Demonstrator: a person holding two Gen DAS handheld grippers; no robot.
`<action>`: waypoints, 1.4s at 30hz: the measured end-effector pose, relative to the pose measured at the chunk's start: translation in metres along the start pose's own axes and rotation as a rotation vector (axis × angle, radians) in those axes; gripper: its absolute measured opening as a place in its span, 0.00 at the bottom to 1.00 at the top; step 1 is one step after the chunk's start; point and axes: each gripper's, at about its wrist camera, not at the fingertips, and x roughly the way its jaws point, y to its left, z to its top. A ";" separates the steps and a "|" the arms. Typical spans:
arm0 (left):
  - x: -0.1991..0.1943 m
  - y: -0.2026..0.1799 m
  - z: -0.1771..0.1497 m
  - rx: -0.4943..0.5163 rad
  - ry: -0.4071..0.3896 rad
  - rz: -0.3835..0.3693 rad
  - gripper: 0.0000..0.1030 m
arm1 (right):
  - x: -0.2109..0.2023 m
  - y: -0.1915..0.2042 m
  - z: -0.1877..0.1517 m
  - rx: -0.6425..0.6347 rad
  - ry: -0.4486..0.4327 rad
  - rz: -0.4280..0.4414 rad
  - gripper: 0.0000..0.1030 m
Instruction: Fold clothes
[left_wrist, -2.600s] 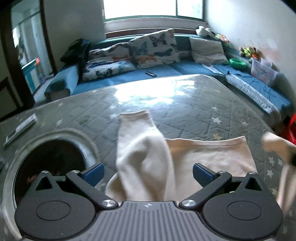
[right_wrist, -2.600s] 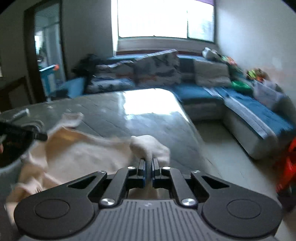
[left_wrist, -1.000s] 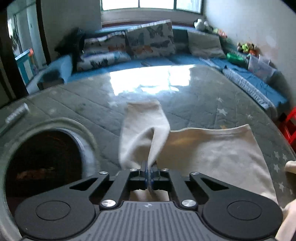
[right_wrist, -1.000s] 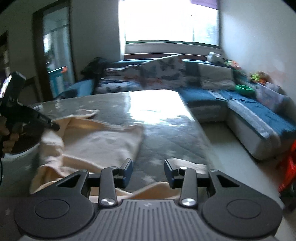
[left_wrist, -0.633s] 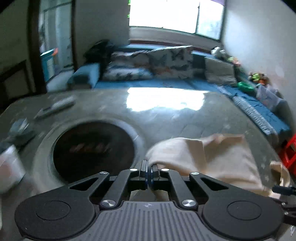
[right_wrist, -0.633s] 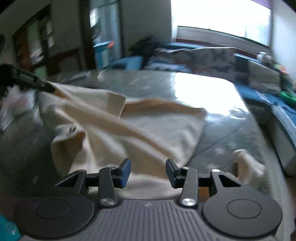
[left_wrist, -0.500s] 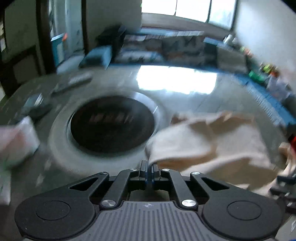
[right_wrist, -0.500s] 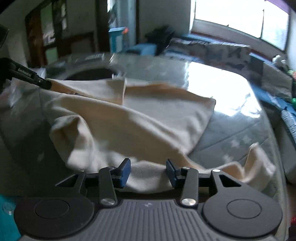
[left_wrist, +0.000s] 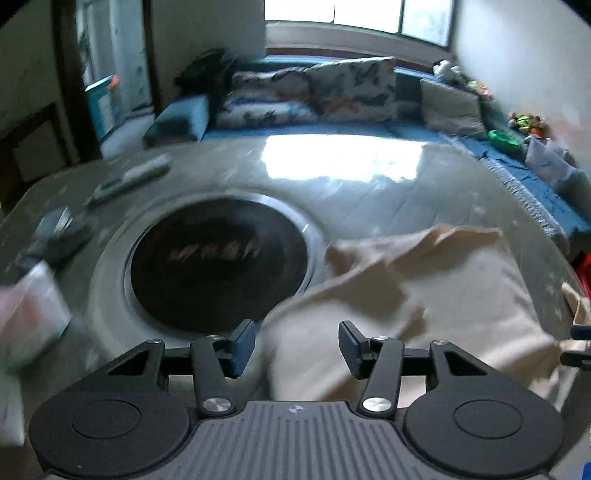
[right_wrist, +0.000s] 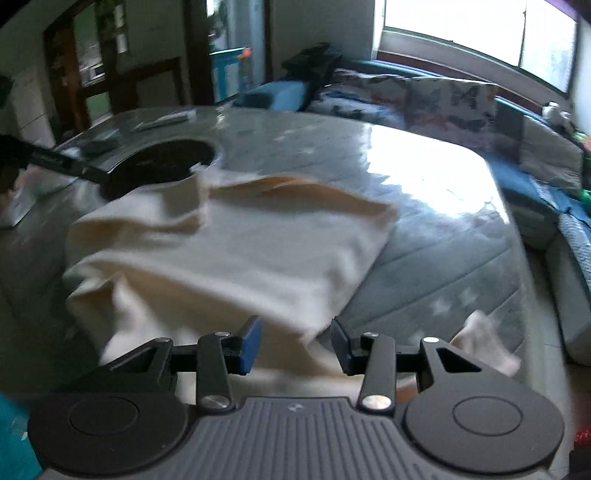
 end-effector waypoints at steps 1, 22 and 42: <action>0.009 -0.003 0.007 0.003 0.001 -0.016 0.52 | 0.005 -0.008 0.006 0.018 -0.004 -0.009 0.40; 0.143 -0.018 0.074 -0.051 0.237 -0.101 0.21 | 0.128 -0.099 0.085 0.212 0.073 -0.032 0.31; 0.175 0.016 0.109 -0.296 0.184 -0.196 0.21 | 0.145 -0.098 0.134 0.129 -0.025 -0.150 0.09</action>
